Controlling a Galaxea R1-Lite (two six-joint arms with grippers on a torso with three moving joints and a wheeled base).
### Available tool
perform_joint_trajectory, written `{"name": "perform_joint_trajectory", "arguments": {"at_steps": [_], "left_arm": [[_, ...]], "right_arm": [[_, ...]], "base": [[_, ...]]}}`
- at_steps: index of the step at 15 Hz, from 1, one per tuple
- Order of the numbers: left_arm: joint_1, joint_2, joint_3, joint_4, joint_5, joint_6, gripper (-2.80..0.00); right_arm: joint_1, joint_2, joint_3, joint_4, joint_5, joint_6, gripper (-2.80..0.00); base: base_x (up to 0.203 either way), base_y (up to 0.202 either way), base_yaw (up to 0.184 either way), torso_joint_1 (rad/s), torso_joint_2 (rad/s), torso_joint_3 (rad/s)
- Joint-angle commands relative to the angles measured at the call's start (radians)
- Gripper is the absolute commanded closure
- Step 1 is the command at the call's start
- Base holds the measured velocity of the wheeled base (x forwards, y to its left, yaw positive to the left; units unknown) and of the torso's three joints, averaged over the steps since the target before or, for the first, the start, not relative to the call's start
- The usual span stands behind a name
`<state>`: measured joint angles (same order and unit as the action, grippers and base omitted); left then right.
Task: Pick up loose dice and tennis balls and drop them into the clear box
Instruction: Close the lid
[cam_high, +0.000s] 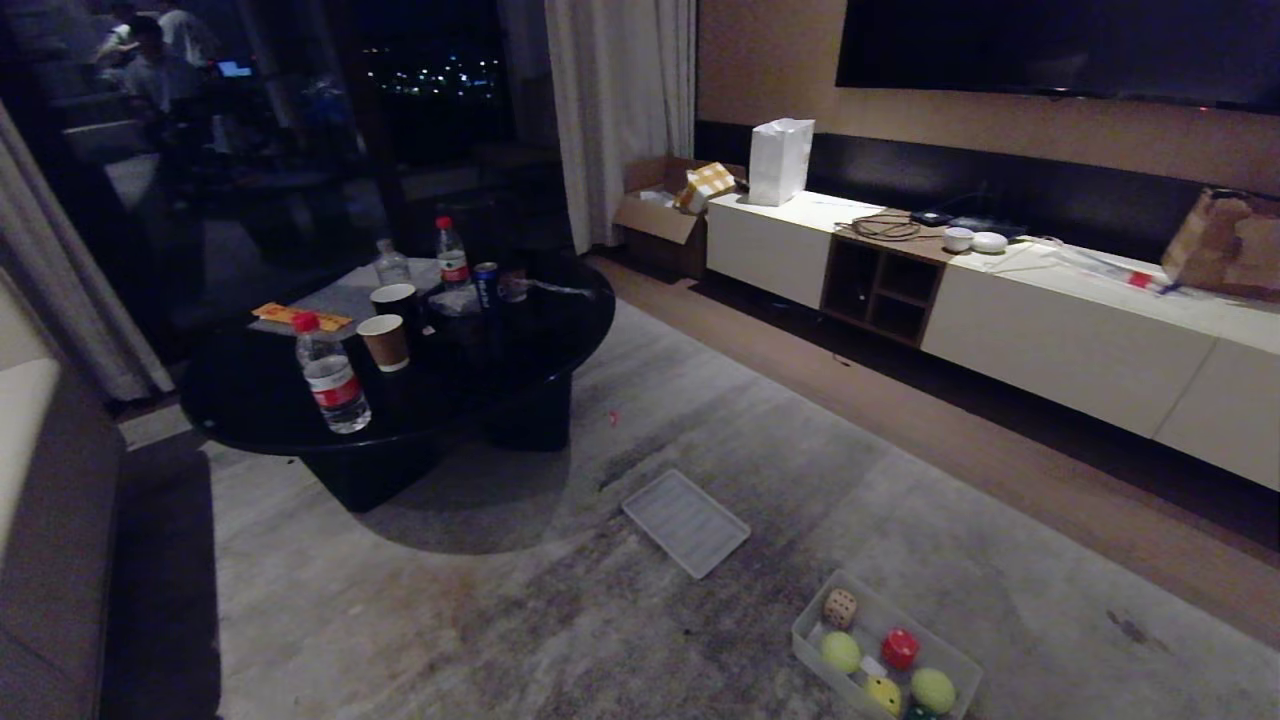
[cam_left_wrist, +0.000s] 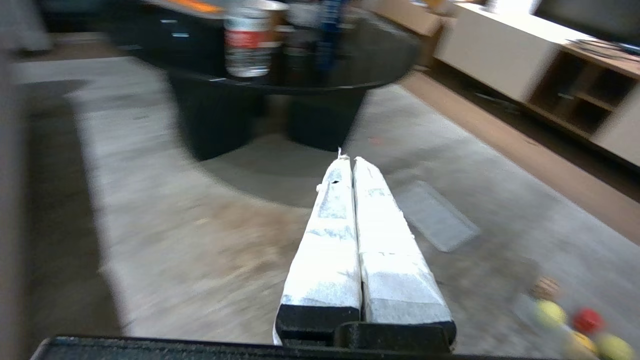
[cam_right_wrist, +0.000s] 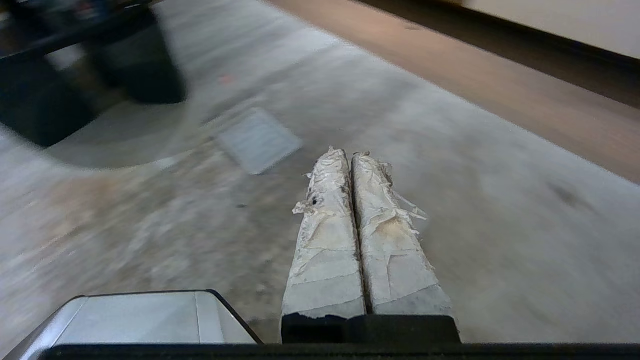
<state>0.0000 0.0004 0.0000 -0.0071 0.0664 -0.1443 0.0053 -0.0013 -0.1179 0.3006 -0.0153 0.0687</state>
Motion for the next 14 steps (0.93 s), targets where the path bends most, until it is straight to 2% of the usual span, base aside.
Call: {"name": "perform_joint_trajectory", "arguments": {"at_steps": [1,14], "left_arm": [[0.0,0.001,0.002,-0.001,0.001,-0.001,0.0],[0.0,0.001,0.002,-0.001,0.001,-0.001,0.0]], "right_arm": [[0.001,0.001,0.0,0.002,0.0,0.0,0.0],[0.001,0.001,0.0,0.002,0.0,0.0,0.0]], "base": [[0.0,-0.009,0.166,0.002,0.0,-0.001],[0.0,-0.009,0.164,0.003,0.0,0.004]]}}
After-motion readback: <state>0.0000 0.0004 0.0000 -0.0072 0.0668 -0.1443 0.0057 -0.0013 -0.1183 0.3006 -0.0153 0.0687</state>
